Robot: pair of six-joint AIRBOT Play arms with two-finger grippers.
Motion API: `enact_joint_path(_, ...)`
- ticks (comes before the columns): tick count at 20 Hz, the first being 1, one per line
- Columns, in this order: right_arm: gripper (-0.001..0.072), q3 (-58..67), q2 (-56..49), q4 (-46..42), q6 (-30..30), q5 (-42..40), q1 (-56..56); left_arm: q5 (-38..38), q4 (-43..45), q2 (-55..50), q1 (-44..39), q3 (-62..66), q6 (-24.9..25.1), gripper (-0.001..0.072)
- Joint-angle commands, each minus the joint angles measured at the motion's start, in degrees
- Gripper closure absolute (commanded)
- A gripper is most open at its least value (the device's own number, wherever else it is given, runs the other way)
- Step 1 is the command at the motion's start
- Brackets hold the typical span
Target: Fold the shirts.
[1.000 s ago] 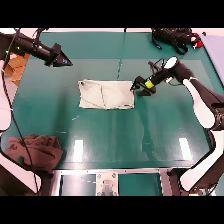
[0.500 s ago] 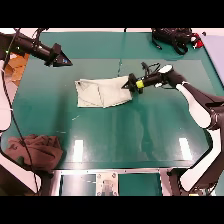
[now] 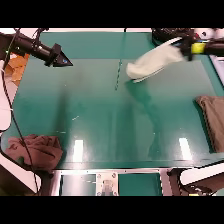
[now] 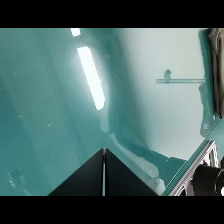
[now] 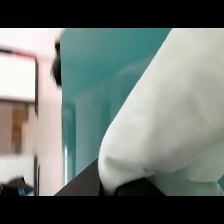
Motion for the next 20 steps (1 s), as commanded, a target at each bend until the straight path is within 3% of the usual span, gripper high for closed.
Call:
enact_joint_path(1,0.0692,0.7,3.5,-2.5,2.9,2.4,-13.0,-0.2,0.0,0.0,0.0,0.0,-0.1,0.0687)
enact_joint_path(8,0.0693,0.7,8.2,-18.9,8.9,6.5,-31.1,-0.2,0.0,0.0,0.0,0.0,-0.3,0.0687)
enact_joint_path(16,0.0693,0.7,9.5,-19.6,8.2,10.2,-39.7,-1.7,0.0,0.0,0.0,0.0,-0.3,0.0687)
enact_joint_path(20,0.0693,0.7,9.7,-18.5,8.2,8.1,-40.7,-1.7,0.0,0.0,0.0,0.0,-0.3,0.0687)
